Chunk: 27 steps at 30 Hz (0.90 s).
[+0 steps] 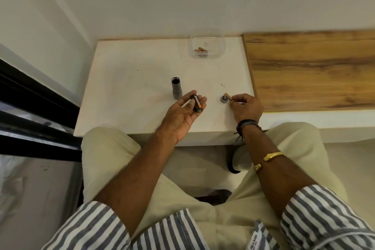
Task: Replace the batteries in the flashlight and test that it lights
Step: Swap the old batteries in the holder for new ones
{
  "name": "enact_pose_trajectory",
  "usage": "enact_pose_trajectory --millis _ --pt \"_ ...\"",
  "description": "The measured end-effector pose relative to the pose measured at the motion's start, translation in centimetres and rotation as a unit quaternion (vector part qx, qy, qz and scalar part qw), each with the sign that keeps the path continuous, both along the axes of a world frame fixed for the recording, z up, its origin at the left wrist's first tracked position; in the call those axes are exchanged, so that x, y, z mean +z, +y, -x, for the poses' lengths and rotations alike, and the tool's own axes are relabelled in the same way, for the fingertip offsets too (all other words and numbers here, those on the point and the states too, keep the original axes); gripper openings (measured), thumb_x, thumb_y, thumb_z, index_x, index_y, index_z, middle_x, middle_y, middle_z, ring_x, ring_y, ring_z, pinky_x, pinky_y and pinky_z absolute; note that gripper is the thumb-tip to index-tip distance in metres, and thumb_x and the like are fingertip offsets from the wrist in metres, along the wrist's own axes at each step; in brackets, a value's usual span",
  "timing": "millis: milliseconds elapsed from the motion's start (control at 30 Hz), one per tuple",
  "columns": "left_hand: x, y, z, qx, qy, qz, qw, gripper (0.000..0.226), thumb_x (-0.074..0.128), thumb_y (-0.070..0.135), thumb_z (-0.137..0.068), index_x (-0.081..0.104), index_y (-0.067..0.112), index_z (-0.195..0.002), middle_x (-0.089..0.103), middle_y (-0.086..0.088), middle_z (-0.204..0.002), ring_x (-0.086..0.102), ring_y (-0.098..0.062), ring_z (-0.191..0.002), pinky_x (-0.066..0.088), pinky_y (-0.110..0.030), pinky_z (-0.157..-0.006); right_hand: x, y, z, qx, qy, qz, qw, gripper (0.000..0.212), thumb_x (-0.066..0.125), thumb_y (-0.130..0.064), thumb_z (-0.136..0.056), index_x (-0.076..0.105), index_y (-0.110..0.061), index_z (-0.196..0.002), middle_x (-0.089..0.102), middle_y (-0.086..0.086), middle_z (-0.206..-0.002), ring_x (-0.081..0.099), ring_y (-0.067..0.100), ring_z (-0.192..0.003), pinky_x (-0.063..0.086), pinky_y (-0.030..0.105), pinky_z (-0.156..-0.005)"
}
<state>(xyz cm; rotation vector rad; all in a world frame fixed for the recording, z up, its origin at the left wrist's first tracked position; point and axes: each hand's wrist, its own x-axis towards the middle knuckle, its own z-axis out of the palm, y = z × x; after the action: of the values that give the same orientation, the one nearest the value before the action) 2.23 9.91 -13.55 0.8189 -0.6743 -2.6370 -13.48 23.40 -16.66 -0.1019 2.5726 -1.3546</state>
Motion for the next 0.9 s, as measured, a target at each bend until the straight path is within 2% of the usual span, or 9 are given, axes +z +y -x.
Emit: enact_pose_trajectory --millis 100,267,333,433,533,600,667,767,900 --pt "0.1 -0.1 0.0 -0.026 0.025 -0.007 0.999 0.032 0.047 -0.002 -0.099 0.054 0.0 -0.131 0.065 -0.019 -0.126 0.063 -0.033 -0.121 0.055 -0.045 -0.097 -0.1 0.0 0.1 0.016 0.004 -0.016 1.0 0.014 0.078 -0.011 -0.083 0.081 -0.017 -0.096 0.073 -0.005 -0.088 0.066 0.014 -0.085 0.056 0.029 -0.082" --pt "0.5 0.0 -0.1 -0.05 0.045 0.01 0.998 0.028 0.048 0.001 -0.101 0.061 0.005 -0.125 0.066 -0.016 -0.129 0.062 -0.031 -0.123 0.056 -0.046 -0.095 0.0 0.1 0.3 0.023 -0.005 -0.023 0.999 0.019 0.08 -0.013 -0.083 0.079 -0.017 -0.102 0.075 0.0 -0.1 0.068 0.018 -0.093 0.057 0.033 -0.089" --pt "0.7 0.0 -0.2 -0.057 0.044 0.027 0.997 0.026 0.05 0.004 -0.101 0.063 0.009 -0.123 0.066 -0.013 -0.13 0.064 -0.03 -0.121 0.056 -0.044 -0.094 0.6 0.1 0.1 0.001 0.005 -0.017 1.0 0.02 0.08 -0.013 -0.083 0.078 -0.017 -0.102 0.072 0.0 -0.098 0.065 0.017 -0.089 0.057 0.033 -0.085" --pt "0.9 0.1 -0.4 -0.063 0.014 0.08 0.995 0.025 0.053 0.009 -0.1 0.065 0.015 -0.122 0.068 -0.007 -0.128 0.067 -0.025 -0.114 0.056 -0.038 -0.095 2.4 -0.3 -0.8 -0.018 0.01 0.037 0.999 0.012 0.076 -0.012 -0.083 0.077 -0.017 -0.094 0.069 0.0 -0.078 0.06 0.009 -0.069 0.055 0.031 -0.07" --pt "1.0 0.3 -0.4 -0.052 -0.024 0.128 0.99 0.024 0.054 0.012 -0.1 0.065 0.014 -0.121 0.071 -0.01 -0.122 0.07 -0.024 -0.107 0.057 -0.033 -0.087 4.6 -0.6 -2.0 0.134 -0.049 0.12 0.983 0.016 0.072 -0.012 -0.087 0.077 -0.019 -0.101 0.071 0.001 -0.077 0.061 0.011 -0.063 0.053 0.029 -0.057" --pt "1.0 0.3 -0.3 -0.048 -0.053 0.157 0.985 0.024 0.056 0.013 -0.1 0.066 0.013 -0.121 0.073 -0.012 -0.119 0.071 -0.025 -0.107 0.058 -0.032 -0.083 5.9 -0.6 -2.7 0.274 -0.035 0.114 0.954 0.026 0.072 -0.012 -0.089 0.075 -0.02 -0.114 0.074 -0.001 -0.095 0.067 0.011 -0.069 0.057 0.027 -0.055" --pt "0.9 0.3 -0.5 -0.046 -0.074 0.172 0.981 0.023 0.059 0.013 -0.098 0.068 0.013 -0.119 0.074 -0.012 -0.115 0.071 -0.028 -0.107 0.059 -0.032 -0.082 6.7 -0.8 -3.5 0.353 0.012 0.068 0.933 0.036 0.075 -0.015 -0.087 0.072 -0.022 -0.122 0.072 -0.003 -0.115 0.072 0.012 -0.077 0.062 0.028 -0.062" --pt "0.7 0.1 -0.7 -0.044 -0.096 0.18 0.978 0.024 0.062 0.013 -0.096 0.069 0.01 -0.119 0.075 -0.014 -0.112 0.072 -0.03 -0.104 0.06 -0.036 -0.084 7.2 -1.0 -4.3 0.38 0.075 0.026 0.921 0.04 0.075 -0.017 -0.084 0.073 -0.024 -0.123 0.072 -0.005 -0.118 0.072 0.011 -0.085 0.058 0.024 -0.078" --pt "0.6 -0.1 -0.7 -0.052 -0.121 0.196 0.972 0.024 0.066 0.015 -0.094 0.07 0.01 -0.118 0.075 -0.012 -0.111 0.073 -0.03 -0.101 0.06 -0.039 -0.087 7.4 -0.9 -4.5 0.39 0.096 0.0 0.916 0.039 0.074 -0.017 -0.084 0.073 -0.022 -0.122 0.075 -0.004 -0.113 0.071 0.008 -0.085 0.054 0.019 -0.081"
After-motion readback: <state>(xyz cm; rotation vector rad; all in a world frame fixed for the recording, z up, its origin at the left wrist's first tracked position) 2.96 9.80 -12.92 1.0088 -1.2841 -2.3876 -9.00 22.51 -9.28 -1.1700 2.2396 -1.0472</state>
